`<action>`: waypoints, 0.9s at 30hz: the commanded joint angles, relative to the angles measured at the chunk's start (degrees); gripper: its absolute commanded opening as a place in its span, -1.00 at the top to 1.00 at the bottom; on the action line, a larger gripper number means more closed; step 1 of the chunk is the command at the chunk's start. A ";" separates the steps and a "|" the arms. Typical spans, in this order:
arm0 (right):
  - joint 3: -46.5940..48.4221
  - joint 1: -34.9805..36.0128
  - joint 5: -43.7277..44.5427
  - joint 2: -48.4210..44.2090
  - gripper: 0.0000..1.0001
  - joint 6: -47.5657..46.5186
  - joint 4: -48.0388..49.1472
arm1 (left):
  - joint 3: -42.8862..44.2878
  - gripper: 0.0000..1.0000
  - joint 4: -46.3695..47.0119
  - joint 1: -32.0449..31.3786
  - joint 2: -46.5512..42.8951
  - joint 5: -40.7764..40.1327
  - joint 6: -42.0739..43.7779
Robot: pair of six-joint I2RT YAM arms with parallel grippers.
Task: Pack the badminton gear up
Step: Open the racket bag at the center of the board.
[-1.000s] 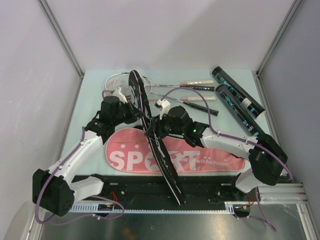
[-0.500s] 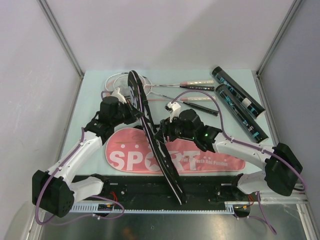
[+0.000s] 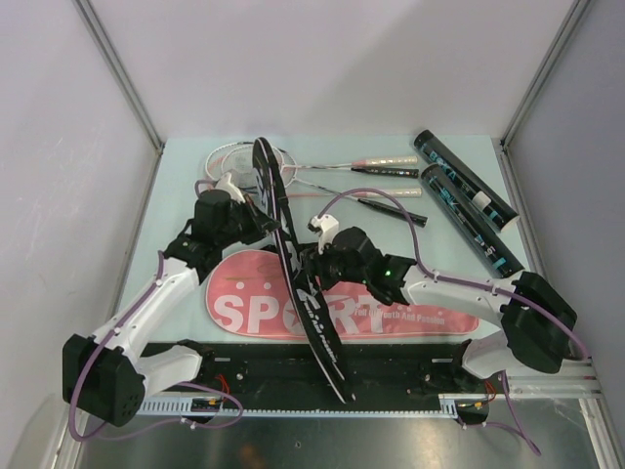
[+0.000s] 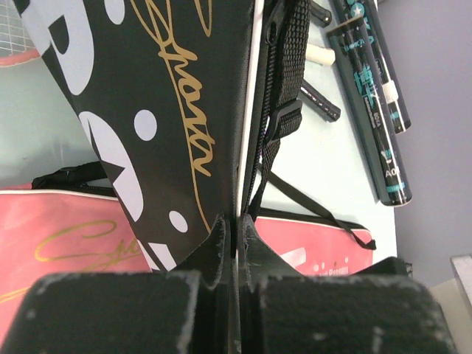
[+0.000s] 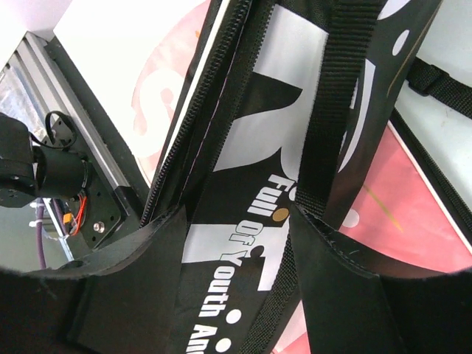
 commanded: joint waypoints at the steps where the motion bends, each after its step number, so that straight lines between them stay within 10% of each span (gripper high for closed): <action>1: 0.98 2.79 4.32 1.52 -0.27 -1.27 2.43 | -0.46 0.99 0.78 0.43 -2.44 -1.37 -3.38; 27: -0.68 7.63 3.09 -5.87 -0.18 2.94 -1.62 | -0.37 0.99 -5.02 0.43 -6.48 -9.20 -8.40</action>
